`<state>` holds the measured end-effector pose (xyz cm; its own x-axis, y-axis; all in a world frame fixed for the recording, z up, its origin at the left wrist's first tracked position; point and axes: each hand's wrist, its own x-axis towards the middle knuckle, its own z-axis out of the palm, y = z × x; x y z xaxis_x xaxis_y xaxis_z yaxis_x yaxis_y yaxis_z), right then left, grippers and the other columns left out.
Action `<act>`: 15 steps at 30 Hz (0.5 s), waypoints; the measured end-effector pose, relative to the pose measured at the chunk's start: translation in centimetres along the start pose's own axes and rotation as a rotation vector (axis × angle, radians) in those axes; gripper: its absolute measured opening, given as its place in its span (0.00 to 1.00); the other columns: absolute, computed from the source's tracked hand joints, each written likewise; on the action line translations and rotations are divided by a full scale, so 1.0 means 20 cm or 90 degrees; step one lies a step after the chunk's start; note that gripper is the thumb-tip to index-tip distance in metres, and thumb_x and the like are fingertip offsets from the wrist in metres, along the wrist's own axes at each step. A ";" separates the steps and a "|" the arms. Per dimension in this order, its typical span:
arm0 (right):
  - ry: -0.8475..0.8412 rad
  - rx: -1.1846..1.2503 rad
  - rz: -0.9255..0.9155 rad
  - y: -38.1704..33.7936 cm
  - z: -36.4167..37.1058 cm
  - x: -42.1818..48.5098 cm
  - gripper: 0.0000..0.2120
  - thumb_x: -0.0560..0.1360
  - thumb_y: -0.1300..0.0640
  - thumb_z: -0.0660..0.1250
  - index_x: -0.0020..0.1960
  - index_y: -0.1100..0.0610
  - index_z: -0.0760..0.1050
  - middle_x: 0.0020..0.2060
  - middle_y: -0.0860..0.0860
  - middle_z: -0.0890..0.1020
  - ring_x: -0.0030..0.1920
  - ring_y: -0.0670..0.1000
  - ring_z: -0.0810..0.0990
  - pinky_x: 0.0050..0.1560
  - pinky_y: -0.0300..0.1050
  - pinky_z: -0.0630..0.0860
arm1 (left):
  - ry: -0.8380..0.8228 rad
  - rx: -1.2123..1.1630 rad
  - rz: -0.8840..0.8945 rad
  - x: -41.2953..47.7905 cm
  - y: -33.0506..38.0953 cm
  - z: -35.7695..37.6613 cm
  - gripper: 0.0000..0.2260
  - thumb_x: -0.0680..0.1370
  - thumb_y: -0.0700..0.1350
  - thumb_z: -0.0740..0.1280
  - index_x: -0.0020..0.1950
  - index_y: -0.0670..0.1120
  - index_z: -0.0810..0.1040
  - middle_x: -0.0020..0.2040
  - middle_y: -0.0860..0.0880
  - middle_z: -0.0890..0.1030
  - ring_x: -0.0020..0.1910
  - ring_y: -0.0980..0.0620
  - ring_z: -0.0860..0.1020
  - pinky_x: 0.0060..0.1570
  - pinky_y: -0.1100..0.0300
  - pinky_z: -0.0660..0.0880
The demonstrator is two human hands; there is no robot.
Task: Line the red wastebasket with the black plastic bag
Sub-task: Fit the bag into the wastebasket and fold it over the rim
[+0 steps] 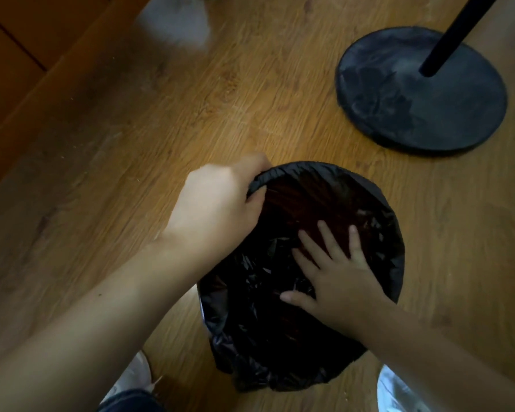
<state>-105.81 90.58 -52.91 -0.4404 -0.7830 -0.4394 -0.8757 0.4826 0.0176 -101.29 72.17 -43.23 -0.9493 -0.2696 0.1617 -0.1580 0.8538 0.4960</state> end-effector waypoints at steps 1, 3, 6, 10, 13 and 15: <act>0.009 0.055 -0.006 -0.02 -0.01 -0.02 0.47 0.62 0.27 0.23 0.74 0.48 0.44 0.75 0.49 0.42 0.70 0.55 0.29 0.53 0.57 0.13 | 0.025 -0.018 -0.035 -0.02 -0.02 0.01 0.09 0.74 0.40 0.66 0.53 0.46 0.77 0.38 0.51 0.81 0.33 0.53 0.78 0.31 0.63 0.74; 0.002 0.170 0.002 -0.07 -0.04 -0.03 0.45 0.61 0.26 0.25 0.73 0.45 0.40 0.75 0.47 0.40 0.68 0.51 0.28 0.51 0.53 0.12 | 0.068 -0.079 -0.136 -0.05 -0.05 0.05 0.08 0.74 0.41 0.66 0.53 0.48 0.76 0.37 0.54 0.79 0.30 0.58 0.77 0.28 0.67 0.72; -0.086 0.252 0.081 -0.11 -0.03 0.06 0.41 0.63 0.25 0.30 0.71 0.43 0.32 0.73 0.47 0.34 0.69 0.53 0.26 0.56 0.58 0.16 | 0.102 -0.189 -0.282 -0.10 -0.07 0.11 0.08 0.75 0.41 0.64 0.47 0.54 0.71 0.33 0.54 0.79 0.28 0.55 0.77 0.23 0.63 0.74; -0.313 0.186 0.150 -0.08 0.02 0.17 0.36 0.70 0.29 0.34 0.72 0.45 0.32 0.73 0.50 0.34 0.71 0.60 0.30 0.64 0.68 0.28 | 0.120 -0.282 -0.399 -0.15 -0.10 0.17 0.10 0.74 0.41 0.63 0.40 0.56 0.68 0.32 0.50 0.80 0.27 0.50 0.78 0.23 0.54 0.75; -0.377 0.176 0.138 -0.05 0.01 0.18 0.36 0.70 0.29 0.34 0.73 0.46 0.35 0.74 0.50 0.36 0.71 0.61 0.31 0.64 0.68 0.29 | 0.140 -0.298 -0.428 -0.16 -0.10 0.18 0.11 0.73 0.41 0.64 0.38 0.57 0.68 0.32 0.47 0.79 0.26 0.49 0.75 0.21 0.58 0.71; -0.350 0.175 0.125 -0.04 -0.04 0.17 0.37 0.70 0.29 0.35 0.73 0.46 0.37 0.74 0.50 0.37 0.71 0.60 0.31 0.64 0.68 0.28 | 0.153 -0.322 -0.463 -0.16 -0.09 0.17 0.11 0.73 0.40 0.64 0.38 0.55 0.68 0.35 0.44 0.80 0.29 0.45 0.78 0.24 0.56 0.74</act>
<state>-106.65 87.30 -53.74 -0.3577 -0.3892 -0.8488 -0.6744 0.7365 -0.0535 -98.97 73.00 -47.62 -0.5708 -0.7984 -0.1916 -0.5031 0.1556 0.8501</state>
